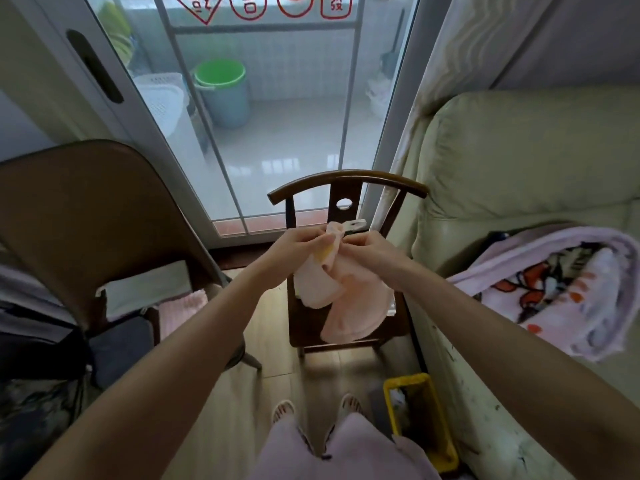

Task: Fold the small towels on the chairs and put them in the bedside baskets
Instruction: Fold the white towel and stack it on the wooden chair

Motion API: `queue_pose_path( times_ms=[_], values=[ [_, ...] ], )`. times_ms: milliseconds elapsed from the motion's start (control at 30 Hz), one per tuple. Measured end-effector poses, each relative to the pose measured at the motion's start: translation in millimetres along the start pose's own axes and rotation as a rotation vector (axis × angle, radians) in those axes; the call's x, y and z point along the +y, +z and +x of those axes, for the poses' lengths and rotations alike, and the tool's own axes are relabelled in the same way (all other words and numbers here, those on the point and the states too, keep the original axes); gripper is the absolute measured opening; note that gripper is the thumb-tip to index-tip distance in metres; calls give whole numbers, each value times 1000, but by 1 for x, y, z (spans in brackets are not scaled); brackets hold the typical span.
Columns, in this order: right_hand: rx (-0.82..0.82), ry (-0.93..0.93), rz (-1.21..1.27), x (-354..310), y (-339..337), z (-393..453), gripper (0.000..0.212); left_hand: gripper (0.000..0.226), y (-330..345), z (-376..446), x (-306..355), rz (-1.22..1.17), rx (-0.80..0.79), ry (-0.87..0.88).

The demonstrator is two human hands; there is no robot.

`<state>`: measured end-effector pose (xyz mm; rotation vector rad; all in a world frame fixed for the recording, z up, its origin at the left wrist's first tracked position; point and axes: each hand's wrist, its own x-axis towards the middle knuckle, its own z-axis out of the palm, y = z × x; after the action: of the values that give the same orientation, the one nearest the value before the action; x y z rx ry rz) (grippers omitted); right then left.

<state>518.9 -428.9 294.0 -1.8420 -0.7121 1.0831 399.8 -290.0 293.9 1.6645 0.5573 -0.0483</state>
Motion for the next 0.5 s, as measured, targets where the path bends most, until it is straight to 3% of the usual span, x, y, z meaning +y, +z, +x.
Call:
queue_pose_path(
  times_ms=[167,433,500],
  values=[
    [-87,-10,-26,-6,-11,-8,20,35,2,-3,-8,6,18,-81],
    [-61,-6,-331,13,-31,-9,8,33,-23,5,-32,-80,437,-161],
    [-11,-23,-316,20,-34,-13,13,31,-30,2,-38,-89,448,-164]
  ],
)
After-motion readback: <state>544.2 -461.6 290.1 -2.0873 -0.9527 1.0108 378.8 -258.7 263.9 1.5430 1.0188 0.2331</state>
